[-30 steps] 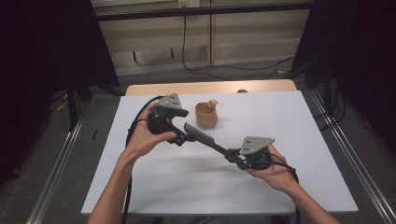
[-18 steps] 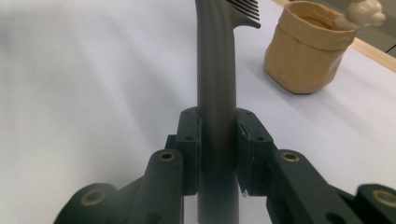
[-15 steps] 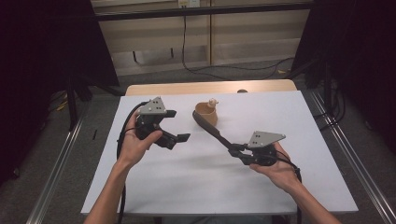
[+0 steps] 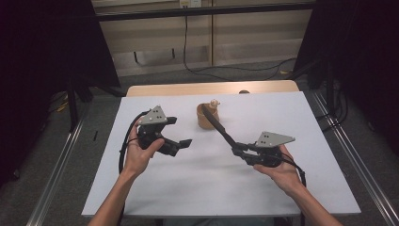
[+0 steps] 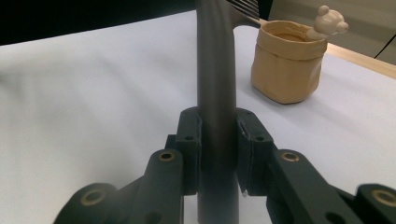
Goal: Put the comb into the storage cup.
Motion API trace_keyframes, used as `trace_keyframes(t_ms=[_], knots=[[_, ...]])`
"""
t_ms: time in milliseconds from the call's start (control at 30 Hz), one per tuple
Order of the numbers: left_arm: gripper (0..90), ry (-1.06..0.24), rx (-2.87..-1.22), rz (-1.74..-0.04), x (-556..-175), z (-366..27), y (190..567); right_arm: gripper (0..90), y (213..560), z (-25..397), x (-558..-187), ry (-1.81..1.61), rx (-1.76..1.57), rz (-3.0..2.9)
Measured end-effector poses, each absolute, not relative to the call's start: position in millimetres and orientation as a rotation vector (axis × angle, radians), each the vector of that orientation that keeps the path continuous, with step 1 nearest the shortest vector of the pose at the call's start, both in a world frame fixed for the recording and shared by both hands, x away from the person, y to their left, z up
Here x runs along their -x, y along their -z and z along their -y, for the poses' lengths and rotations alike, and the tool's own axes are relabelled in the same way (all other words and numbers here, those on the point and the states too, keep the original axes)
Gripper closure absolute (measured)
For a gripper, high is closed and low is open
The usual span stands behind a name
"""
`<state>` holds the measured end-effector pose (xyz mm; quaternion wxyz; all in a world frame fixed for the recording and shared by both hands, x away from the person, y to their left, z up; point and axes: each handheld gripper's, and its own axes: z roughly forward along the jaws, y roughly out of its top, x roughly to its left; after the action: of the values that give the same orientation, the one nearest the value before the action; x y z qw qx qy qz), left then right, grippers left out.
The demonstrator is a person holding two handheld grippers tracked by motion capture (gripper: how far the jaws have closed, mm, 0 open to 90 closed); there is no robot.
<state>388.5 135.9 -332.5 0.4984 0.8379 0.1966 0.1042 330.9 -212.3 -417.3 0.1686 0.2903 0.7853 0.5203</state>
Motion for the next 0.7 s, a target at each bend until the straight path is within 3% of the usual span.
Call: trace_keyframes(t_ms=[467, 700], knots=[[4.7, -0.412, -1.988, -0.54, -368, -143, 371, 72.8, 421, 214, -322, -1.561, -0.812, -2.198], [4.7, -0.42, -1.93, -0.579, -362, -148, 385, 72.8, 427, 217, -321, -1.574, -0.836, -2.184]])
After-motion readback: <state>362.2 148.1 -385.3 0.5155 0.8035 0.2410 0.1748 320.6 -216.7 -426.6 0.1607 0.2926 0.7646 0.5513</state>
